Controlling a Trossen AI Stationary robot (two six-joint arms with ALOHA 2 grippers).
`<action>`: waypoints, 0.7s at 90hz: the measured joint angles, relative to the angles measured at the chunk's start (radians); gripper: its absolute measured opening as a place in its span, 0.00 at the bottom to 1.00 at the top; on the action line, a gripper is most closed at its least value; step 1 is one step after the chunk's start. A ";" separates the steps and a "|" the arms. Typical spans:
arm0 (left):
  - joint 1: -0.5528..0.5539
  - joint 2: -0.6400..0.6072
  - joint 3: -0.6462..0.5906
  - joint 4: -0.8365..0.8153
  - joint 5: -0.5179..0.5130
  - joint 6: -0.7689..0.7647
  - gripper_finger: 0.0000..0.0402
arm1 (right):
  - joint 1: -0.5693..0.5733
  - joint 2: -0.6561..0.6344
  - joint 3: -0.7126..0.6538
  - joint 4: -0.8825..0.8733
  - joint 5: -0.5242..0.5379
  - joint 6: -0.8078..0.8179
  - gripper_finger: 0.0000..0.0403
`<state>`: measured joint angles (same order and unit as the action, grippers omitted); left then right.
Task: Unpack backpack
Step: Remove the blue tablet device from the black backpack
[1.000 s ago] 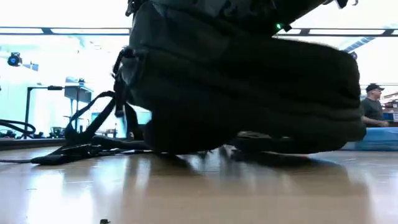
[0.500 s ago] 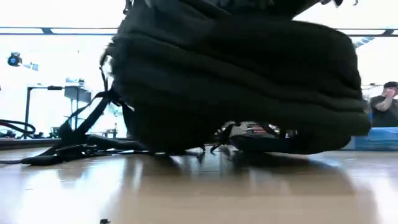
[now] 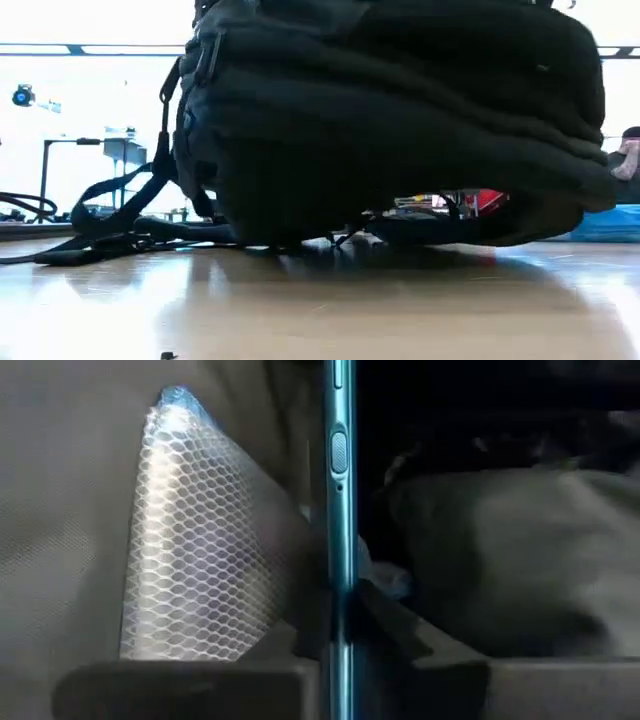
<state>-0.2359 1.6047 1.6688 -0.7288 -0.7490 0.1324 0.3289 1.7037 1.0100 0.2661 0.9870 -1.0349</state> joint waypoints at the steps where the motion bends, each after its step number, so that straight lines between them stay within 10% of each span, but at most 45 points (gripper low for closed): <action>1: 0.001 0.000 0.000 -0.003 0.000 -0.003 0.09 | 0.001 0.000 0.000 0.000 0.004 -0.002 0.06; 63: 0.082 -0.005 -0.130 -0.099 -0.050 -0.146 0.09 | 0.126 -0.014 0.000 -0.001 0.113 -0.021 0.02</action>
<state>-0.1535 1.5997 1.5390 -0.8276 -0.7995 -0.0136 0.4548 1.6895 1.0096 0.2650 1.1001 -1.0556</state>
